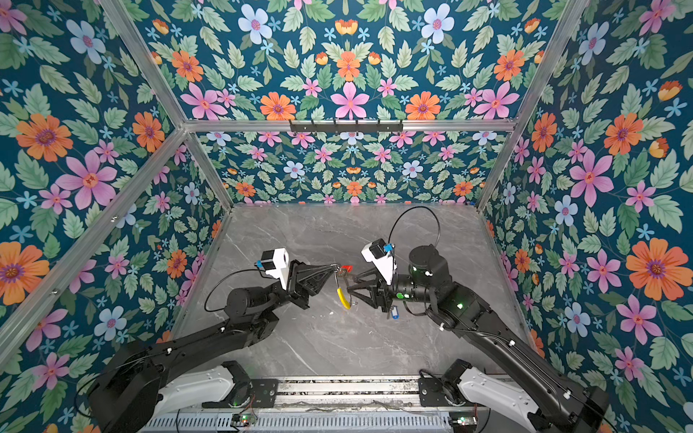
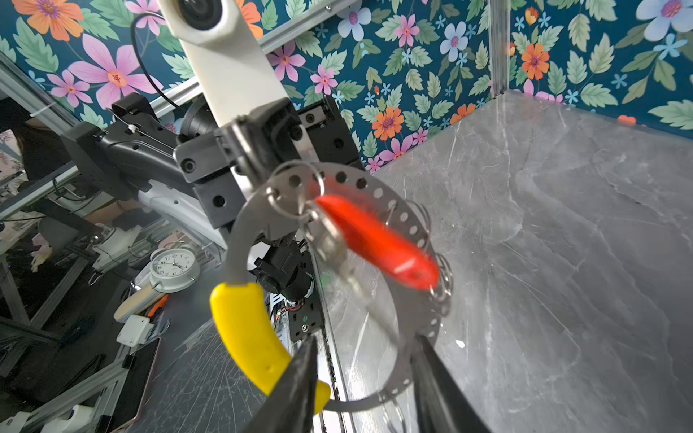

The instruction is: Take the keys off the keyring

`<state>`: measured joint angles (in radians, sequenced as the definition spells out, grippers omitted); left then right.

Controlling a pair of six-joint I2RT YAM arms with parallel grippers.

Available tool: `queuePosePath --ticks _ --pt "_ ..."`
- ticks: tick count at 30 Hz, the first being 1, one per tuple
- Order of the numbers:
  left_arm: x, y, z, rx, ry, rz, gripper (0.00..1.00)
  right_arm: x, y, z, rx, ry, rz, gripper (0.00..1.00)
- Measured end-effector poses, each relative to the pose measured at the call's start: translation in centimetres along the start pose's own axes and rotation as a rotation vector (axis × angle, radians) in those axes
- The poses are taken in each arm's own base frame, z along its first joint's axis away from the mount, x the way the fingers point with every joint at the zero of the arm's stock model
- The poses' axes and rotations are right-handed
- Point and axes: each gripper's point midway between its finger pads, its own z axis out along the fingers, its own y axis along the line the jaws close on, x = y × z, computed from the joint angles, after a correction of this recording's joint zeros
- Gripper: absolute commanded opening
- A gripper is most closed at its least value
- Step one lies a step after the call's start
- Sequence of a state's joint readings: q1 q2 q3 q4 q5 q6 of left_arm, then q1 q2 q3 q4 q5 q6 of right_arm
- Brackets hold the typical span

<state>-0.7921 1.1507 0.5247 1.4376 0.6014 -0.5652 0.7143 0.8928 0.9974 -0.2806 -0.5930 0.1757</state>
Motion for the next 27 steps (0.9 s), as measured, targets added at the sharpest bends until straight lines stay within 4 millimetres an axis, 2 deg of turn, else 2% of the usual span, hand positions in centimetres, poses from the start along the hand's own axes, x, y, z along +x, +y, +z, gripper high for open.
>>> queuePosePath --ticks 5,7,9,12,16,21,27 --pt "0.1 0.1 0.1 -0.003 0.005 -0.003 0.00 -3.2 1.3 -2.9 0.054 -0.116 -0.064 0.55" --pt "0.2 0.2 0.1 -0.004 0.007 -0.004 0.00 -4.7 2.0 -3.4 0.046 -0.158 -0.089 0.55" --pt "0.1 0.2 0.1 -0.005 0.006 -0.004 0.00 -6.6 2.5 -3.5 0.029 -0.206 -0.111 0.55" --pt "0.1 0.1 0.1 -0.003 0.005 -0.005 0.00 -8.0 2.5 -2.5 -0.003 -0.234 -0.113 0.56" --pt "-0.1 0.0 0.0 -0.002 0.001 -0.006 0.00 -7.8 1.6 -0.5 -0.037 -0.228 -0.068 0.56" --pt "-0.2 -0.2 -0.2 -0.004 -0.003 -0.007 0.00 -7.2 1.5 0.7 -0.098 -0.240 -0.029 0.52" --pt "0.0 0.1 -0.3 -0.014 0.000 -0.015 0.00 -7.3 1.8 1.2 -0.151 -0.259 0.000 0.38"
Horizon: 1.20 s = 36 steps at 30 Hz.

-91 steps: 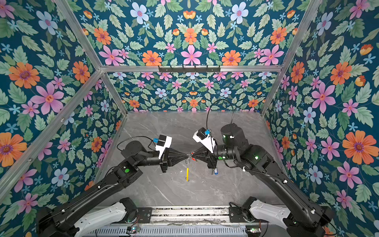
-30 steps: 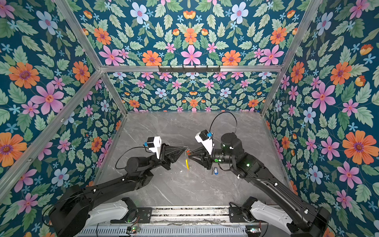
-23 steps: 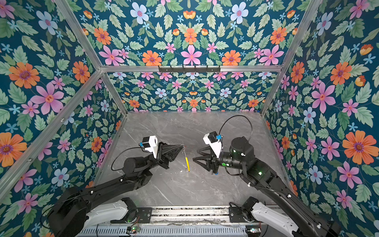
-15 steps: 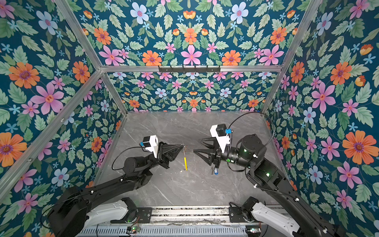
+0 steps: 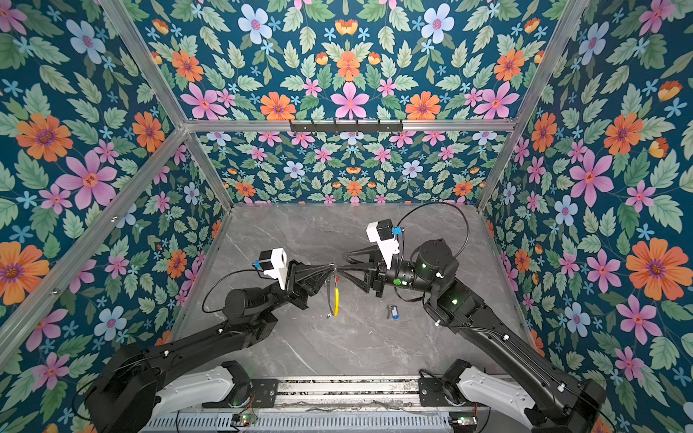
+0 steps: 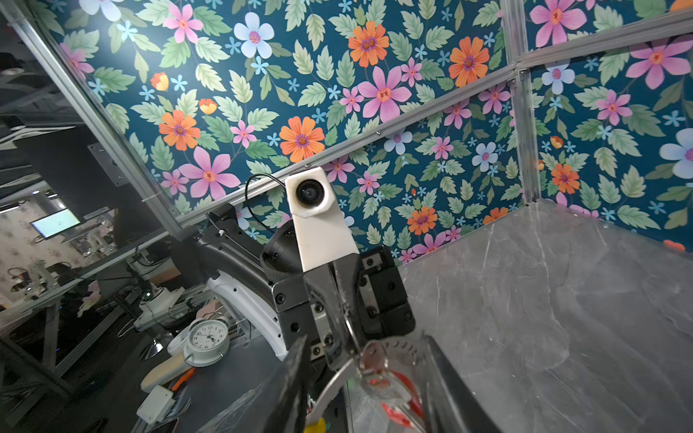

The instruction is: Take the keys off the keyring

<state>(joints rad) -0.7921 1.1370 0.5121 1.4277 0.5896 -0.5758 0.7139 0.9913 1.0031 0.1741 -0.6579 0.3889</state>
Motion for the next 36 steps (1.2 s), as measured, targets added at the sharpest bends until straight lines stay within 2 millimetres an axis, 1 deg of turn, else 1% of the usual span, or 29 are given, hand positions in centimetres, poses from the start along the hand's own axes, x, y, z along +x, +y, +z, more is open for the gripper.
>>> queuePosePath --ticks 6,13,18,21,26,28,30,32,34,36 --pt "0.0 0.1 0.0 -0.006 -0.004 -0.001 0.00 0.3 0.2 0.4 -0.034 0.009 0.021 0.23" --pt "0.0 0.2 -0.1 -0.009 -0.007 0.000 0.00 0.8 0.1 0.6 -0.045 0.025 0.041 0.17" --pt "0.0 0.2 -0.1 -0.009 -0.009 0.001 0.00 1.2 0.1 0.7 -0.053 0.037 0.055 0.09" --pt "-0.1 0.2 -0.1 -0.009 -0.012 -0.008 0.00 1.3 0.1 0.7 -0.053 0.037 0.053 0.01" --pt "-0.1 0.2 -0.1 -0.009 -0.013 -0.018 0.00 1.3 0.1 0.7 -0.053 0.038 0.053 0.00" --pt "-0.1 0.2 -0.1 -0.009 -0.012 -0.023 0.11 1.3 0.1 0.7 -0.051 0.040 0.046 0.00" --pt "-0.2 0.0 -0.1 -0.006 -0.010 -0.023 0.25 1.2 0.3 0.5 -0.049 0.048 0.046 0.00" --pt "-0.7 -0.3 -0.2 -0.008 -0.014 -0.023 0.33 1.3 0.6 0.2 -0.041 0.065 0.051 0.00" --pt "-1.2 -0.6 -0.3 -0.013 -0.008 -0.025 0.36 1.0 0.8 -0.3 -0.020 0.075 0.036 0.00" --pt "-1.6 -0.9 -0.1 -0.018 0.011 -0.032 0.37 0.9 0.9 -0.7 0.003 0.092 0.022 0.00"
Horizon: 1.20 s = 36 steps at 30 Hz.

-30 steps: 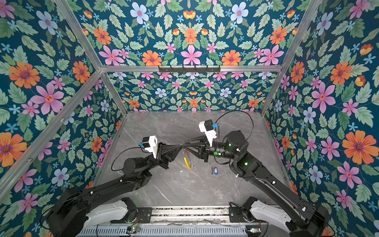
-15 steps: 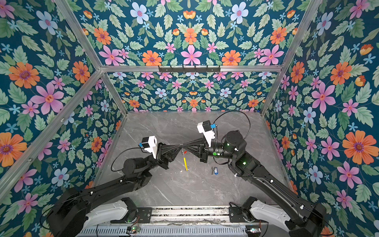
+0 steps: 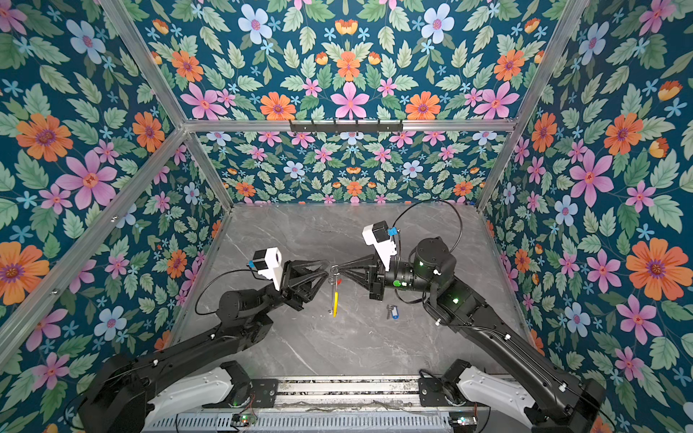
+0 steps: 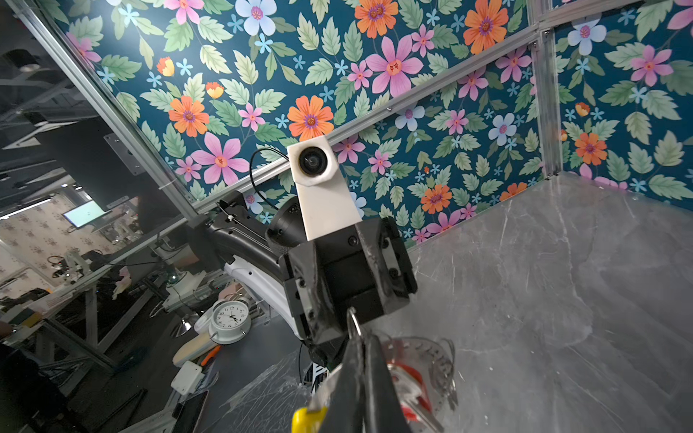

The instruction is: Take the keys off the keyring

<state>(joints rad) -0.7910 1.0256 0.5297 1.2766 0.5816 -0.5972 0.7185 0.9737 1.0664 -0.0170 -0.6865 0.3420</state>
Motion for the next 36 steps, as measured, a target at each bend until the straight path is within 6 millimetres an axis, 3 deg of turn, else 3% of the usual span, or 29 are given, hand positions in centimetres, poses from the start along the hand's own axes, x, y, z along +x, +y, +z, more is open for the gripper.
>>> queuePosePath --ticks 6,19,36 --pt "-0.7 -0.2 1.6 -0.013 0.141 -0.026 0.37 1.2 -0.4 -1.0 0.077 0.093 -0.019 0.00" --pt "2.6 -0.1 2.8 0.012 0.539 -0.169 0.27 1.6 -0.7 -1.9 0.139 0.162 -0.062 0.00" --pt "4.3 -0.3 2.6 0.056 0.637 -0.230 0.06 1.3 -1.3 -1.7 0.164 0.165 -0.073 0.00"
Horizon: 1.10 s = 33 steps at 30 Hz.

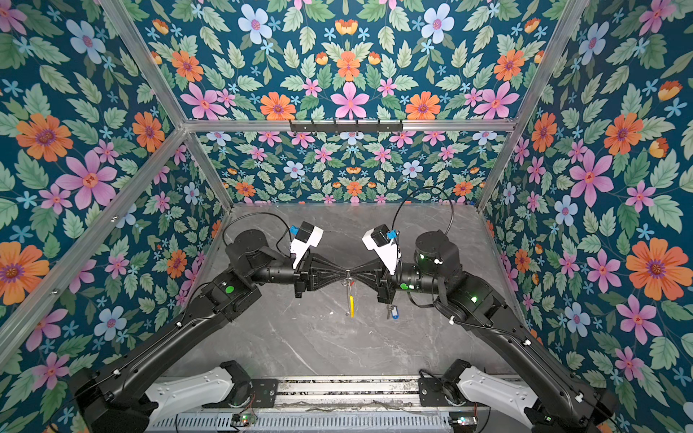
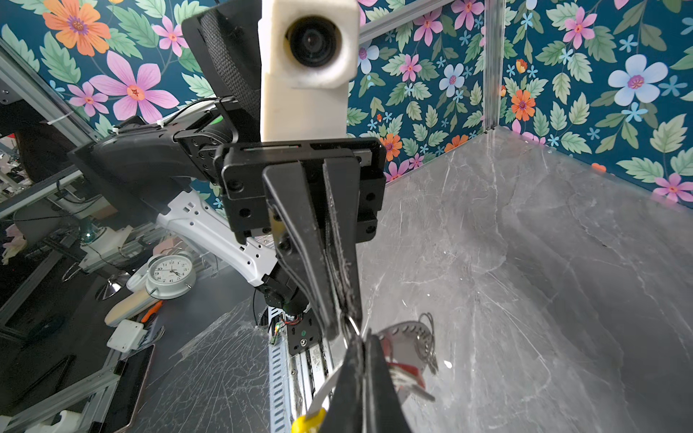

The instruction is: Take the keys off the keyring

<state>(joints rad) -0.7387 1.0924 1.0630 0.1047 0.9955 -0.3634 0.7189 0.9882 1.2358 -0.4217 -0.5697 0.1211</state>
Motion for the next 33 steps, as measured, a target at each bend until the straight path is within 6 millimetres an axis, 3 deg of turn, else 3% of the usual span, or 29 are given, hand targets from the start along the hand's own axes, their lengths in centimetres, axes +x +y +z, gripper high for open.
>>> queuePosePath --ticks 6,12,17,23,33 --pt "0.0 0.3 0.0 -0.019 -0.005 0.013 0.00 0.0 -0.1 0.1 0.004 0.001 0.006 0.00" --pt "0.2 -0.3 -0.6 -0.031 -0.029 0.063 0.00 0.0 0.0 -0.8 0.024 -0.045 -0.018 0.44" --pt "-0.3 -0.9 -1.1 -0.025 -0.057 0.113 0.00 0.3 0.0 -1.3 0.036 -0.080 -0.038 0.57" --pt "-0.5 -1.8 -1.1 0.016 -0.060 0.139 0.00 1.8 0.7 -0.6 -0.043 -0.043 -0.026 0.60" --pt "-0.3 -2.1 -1.1 0.044 -0.059 0.144 0.00 1.6 2.0 -0.3 -0.132 -0.052 -0.044 0.45"
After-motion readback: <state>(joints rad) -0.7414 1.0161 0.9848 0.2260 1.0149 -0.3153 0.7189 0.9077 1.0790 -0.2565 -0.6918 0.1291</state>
